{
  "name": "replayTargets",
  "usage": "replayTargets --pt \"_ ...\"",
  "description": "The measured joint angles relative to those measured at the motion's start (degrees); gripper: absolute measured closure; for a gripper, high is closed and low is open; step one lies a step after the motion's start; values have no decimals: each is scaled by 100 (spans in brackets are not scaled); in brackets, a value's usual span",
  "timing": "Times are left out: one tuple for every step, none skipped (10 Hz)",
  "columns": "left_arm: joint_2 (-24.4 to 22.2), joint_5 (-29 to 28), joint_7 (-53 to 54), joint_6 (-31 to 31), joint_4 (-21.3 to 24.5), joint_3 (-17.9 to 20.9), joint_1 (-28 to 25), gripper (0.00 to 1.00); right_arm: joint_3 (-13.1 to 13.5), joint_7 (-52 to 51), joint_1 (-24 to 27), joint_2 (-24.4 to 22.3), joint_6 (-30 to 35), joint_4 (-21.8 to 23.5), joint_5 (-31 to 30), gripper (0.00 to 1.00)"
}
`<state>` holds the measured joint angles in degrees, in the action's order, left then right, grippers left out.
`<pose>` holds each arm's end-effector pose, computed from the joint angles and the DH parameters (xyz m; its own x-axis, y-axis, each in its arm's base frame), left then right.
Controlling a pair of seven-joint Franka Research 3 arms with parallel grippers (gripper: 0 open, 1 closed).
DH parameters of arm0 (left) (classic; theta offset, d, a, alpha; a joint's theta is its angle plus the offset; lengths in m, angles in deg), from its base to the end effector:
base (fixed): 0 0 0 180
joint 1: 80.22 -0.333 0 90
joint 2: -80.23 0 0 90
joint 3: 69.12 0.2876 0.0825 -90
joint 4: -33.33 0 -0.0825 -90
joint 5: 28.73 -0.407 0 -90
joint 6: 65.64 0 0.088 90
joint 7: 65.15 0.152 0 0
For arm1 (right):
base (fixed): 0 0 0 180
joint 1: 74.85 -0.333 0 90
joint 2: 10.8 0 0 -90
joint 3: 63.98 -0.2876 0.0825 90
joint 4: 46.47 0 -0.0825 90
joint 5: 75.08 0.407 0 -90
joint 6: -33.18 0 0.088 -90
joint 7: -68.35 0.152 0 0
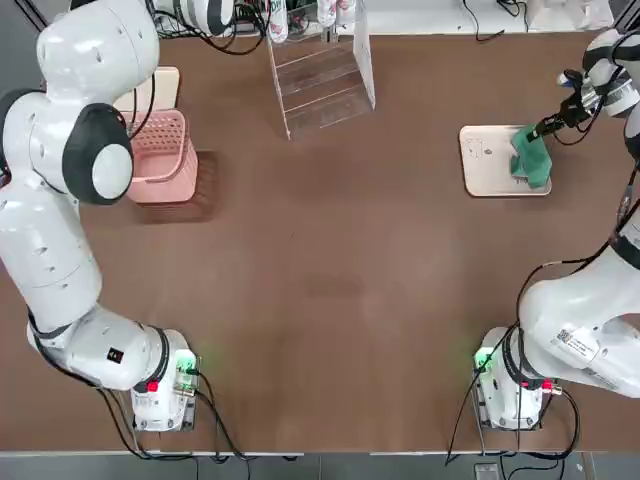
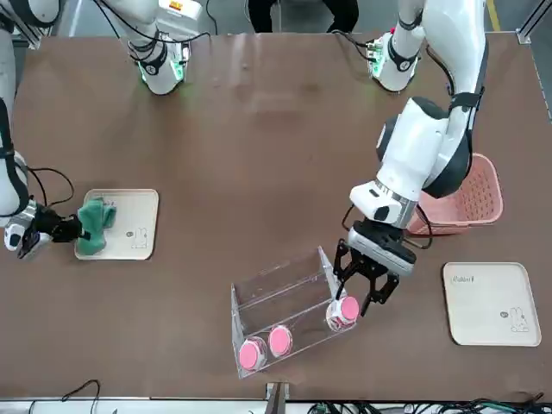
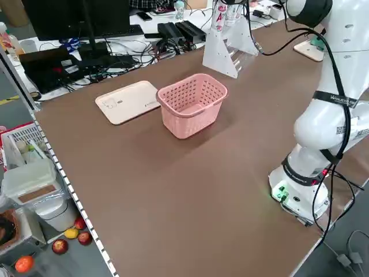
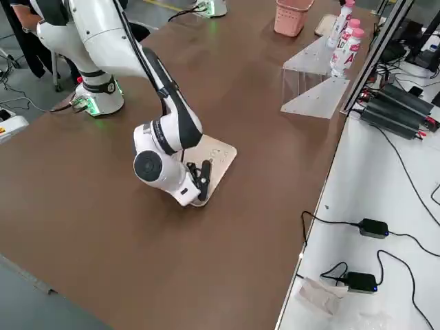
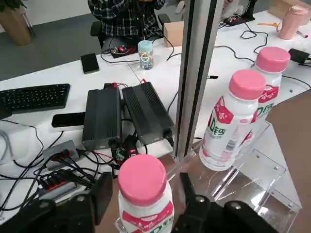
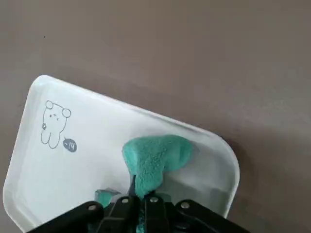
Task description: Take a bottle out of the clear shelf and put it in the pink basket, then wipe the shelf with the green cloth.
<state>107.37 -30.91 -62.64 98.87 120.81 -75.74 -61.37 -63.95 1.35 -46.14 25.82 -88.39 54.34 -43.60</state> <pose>0.7113 -0.3242 0.4282 0.5650 -0.3046 0.7668 -0.4580 -0.8888 -0.0156 0.5698 -0.2628 0.1087 0.9466 0.2545 0.1978 0.3176 -0.8413 -0.4374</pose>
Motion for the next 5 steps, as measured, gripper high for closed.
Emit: replayTargets --pt "0 0 0 0 -14 0 0 36 -67 -3 -8 0 48 13 0 95" --pt "0 0 0 0 -27 0 0 36 -200 63 -19 0 113 21 1 95" --pt "1 0 0 0 -29 0 0 37 -336 257 -33 -3 223 15 4 95" --pt "11 0 0 0 -29 0 1 38 -472 479 -44 -22 383 3 15 95" --pt "31 0 0 0 -28 0 2 38 -587 661 -46 -57 536 -27 61 95"
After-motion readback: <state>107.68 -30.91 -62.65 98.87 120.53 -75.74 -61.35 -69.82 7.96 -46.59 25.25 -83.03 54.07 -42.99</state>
